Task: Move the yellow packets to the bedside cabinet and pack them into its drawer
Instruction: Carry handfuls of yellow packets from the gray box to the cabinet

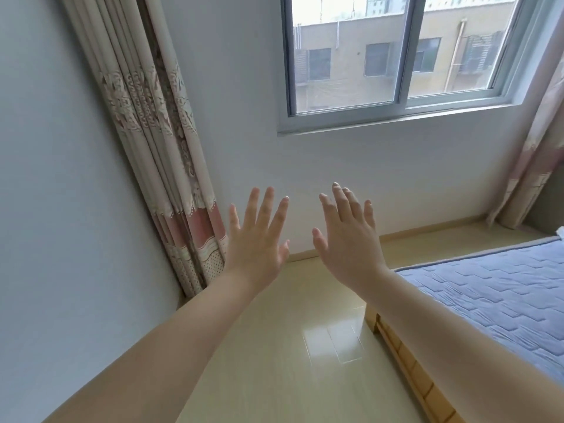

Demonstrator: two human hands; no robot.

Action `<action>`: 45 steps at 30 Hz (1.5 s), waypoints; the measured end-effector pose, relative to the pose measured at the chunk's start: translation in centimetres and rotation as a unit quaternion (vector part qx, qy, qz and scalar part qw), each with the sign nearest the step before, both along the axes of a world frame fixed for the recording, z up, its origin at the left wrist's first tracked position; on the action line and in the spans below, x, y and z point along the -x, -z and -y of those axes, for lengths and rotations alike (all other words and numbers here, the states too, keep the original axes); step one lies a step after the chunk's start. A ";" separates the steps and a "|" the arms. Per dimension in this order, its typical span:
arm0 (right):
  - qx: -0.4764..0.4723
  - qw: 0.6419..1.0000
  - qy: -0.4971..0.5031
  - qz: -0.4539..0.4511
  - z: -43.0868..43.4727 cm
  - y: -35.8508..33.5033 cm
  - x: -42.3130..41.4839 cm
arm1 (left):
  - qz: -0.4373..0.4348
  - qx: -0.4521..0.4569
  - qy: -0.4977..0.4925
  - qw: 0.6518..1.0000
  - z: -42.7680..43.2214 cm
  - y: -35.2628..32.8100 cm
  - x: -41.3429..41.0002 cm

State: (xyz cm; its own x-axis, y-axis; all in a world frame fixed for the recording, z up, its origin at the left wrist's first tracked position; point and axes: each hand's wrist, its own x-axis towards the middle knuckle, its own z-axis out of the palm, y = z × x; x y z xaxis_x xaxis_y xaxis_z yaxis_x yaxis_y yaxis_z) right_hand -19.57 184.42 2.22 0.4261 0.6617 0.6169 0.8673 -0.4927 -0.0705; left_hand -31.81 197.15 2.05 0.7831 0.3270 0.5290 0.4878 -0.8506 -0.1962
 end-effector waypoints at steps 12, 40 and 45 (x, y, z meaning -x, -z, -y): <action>0.016 0.989 0.145 -0.032 -16.5 2.2 -23.4 | -0.049 0.027 0.127 0.990 -19.2 1.3 -27.6; 0.010 0.891 0.450 -0.068 -31.1 1.7 -96.4 | -0.090 0.016 0.398 0.913 -34.9 -0.3 -109.9; -0.012 0.857 0.510 -0.067 -25.9 1.6 -106.4 | -0.105 0.028 0.460 0.881 -28.8 0.1 -122.6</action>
